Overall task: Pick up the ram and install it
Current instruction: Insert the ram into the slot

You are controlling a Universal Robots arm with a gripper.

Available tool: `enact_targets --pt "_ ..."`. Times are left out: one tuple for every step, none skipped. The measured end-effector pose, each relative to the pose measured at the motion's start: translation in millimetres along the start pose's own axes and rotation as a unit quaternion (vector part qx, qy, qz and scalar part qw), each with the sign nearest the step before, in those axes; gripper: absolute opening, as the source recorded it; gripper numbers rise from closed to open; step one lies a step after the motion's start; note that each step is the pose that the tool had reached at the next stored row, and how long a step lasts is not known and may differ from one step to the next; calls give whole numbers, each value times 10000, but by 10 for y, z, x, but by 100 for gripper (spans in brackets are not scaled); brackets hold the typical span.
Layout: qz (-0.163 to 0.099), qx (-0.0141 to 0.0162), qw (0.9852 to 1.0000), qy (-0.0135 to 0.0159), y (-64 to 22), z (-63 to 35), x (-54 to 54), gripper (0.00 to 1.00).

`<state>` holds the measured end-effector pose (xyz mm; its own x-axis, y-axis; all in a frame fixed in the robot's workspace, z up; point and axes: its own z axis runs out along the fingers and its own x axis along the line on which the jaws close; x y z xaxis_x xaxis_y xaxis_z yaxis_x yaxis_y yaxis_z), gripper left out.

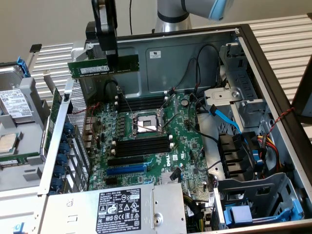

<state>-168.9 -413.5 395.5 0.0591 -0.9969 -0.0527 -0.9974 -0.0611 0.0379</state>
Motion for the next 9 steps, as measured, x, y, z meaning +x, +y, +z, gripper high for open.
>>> enact_targets --pt "0 0 10000 -1 -25 12 0 13" --pt "0 0 10000 -1 -45 26 0 13" --pt "0 -1 10000 -1 -63 41 0 13" --pt "1 0 10000 -1 -83 57 1 13" --pt "5 0 10000 -1 -107 73 3 13" --pt "7 0 10000 -1 -134 88 6 13" --pt "9 0 10000 -1 -160 103 8 13" --pt "11 1 10000 -2 -187 117 10 13" --pt "14 1 10000 -2 -211 130 12 13"
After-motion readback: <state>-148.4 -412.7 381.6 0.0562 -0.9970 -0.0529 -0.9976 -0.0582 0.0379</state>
